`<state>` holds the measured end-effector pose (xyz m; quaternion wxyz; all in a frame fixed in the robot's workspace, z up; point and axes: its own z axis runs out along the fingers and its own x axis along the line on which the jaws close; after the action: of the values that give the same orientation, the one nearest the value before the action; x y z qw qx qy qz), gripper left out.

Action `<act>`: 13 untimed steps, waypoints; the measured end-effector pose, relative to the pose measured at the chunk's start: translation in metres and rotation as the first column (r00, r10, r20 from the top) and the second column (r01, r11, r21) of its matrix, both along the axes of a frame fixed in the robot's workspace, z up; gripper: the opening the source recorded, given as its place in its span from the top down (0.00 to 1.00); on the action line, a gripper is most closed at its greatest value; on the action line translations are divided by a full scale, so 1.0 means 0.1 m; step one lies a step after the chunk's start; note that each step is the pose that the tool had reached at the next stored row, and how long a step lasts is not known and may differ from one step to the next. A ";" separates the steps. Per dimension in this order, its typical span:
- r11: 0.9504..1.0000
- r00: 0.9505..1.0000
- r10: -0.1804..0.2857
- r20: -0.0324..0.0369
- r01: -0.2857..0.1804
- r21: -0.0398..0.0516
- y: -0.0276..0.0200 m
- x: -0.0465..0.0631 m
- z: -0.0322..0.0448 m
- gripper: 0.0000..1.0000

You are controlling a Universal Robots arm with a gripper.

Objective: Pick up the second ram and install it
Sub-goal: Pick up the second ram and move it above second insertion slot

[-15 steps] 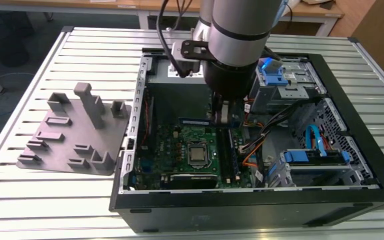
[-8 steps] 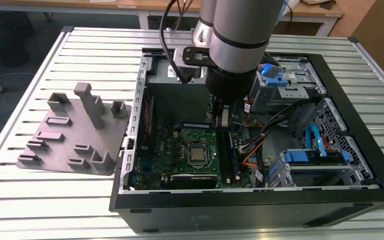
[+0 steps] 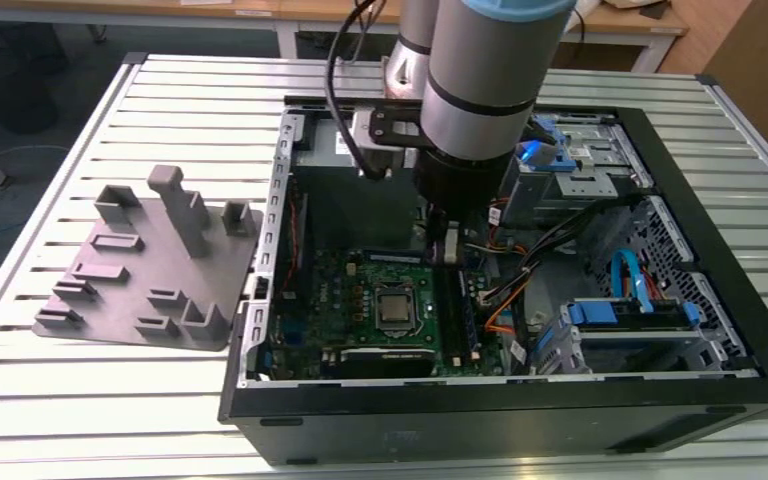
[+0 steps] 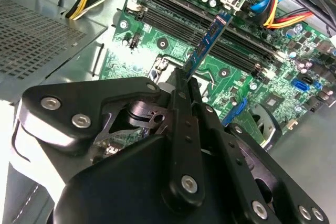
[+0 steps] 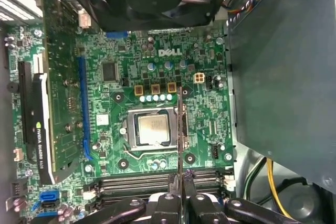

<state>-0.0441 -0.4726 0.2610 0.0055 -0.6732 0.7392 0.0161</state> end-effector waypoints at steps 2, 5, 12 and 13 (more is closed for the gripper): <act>1.000 1.000 0.000 0.000 0.000 0.000 0.000 0.01 -0.036 0.89; 1.000 1.000 0.000 0.000 0.000 0.000 -0.002 0.01 -0.073 0.89; 1.000 1.000 0.001 0.000 -0.001 -0.001 -0.002 0.01 -0.074 0.89; 1.000 1.000 0.001 0.000 -0.001 -0.001 -0.002 0.00 -0.075 0.89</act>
<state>-0.0442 -0.4727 0.2535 0.0053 -0.6735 0.7390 0.0157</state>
